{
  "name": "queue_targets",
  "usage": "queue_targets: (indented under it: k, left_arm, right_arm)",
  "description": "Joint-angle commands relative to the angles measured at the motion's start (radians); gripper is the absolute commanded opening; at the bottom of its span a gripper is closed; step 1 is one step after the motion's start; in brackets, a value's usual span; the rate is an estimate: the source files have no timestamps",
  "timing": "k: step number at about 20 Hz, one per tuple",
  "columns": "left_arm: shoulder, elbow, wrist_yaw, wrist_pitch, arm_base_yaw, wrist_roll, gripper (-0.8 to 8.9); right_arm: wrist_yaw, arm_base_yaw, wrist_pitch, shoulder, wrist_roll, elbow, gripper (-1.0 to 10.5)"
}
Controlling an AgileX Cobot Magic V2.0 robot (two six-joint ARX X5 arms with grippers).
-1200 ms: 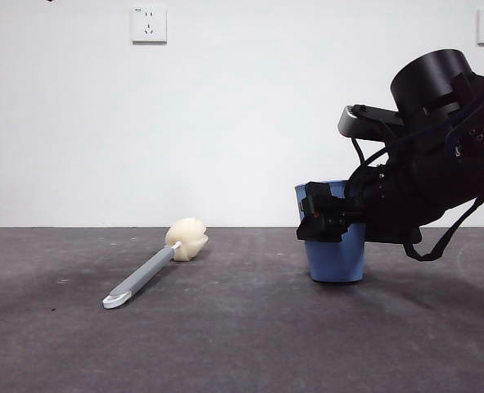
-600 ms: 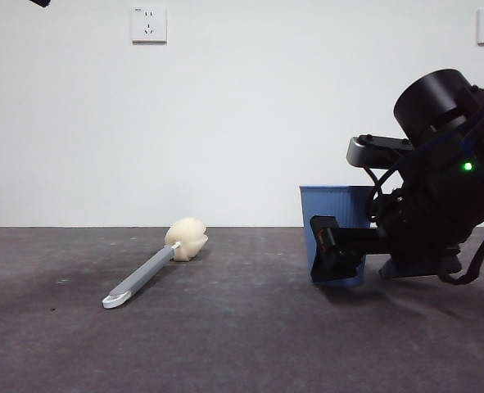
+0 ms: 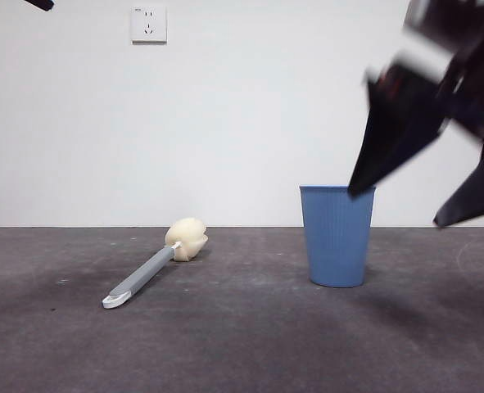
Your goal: Pick up the cup brush,pick up the cup,insert the brush into the cup,clean the cup,put the cup brush back,put the cup back to the fixed position on the table
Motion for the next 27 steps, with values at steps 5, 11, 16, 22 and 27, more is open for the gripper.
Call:
queue_targets:
  k: [5,11,16,22,27]
  left_arm:
    - [-0.001,-0.006,0.200,-0.113,-0.002,0.048,1.90]
    - [-0.001,-0.006,0.232,-0.159,-0.002,0.072,-0.04]
    - [-0.001,-0.006,0.228,-0.161,-0.002,0.072,-0.03]
    - [-0.001,-0.006,0.228,-0.145,-0.002,0.072,-0.03]
    - [-0.001,-0.006,0.228,-0.142,-0.002,0.072,-0.03]
  right_arm:
    - [-0.072,0.069,-0.481,-0.247,0.046,0.188,1.7]
    - [-0.084,0.075,-0.554,-0.289,0.057,0.277,0.0]
    - [-0.076,0.074,-0.555,-0.289,0.057,0.277,0.0]
    - [-0.076,0.074,-0.555,-0.289,0.057,0.277,0.0]
    - [-0.076,0.074,-0.555,-0.289,0.057,0.277,0.0]
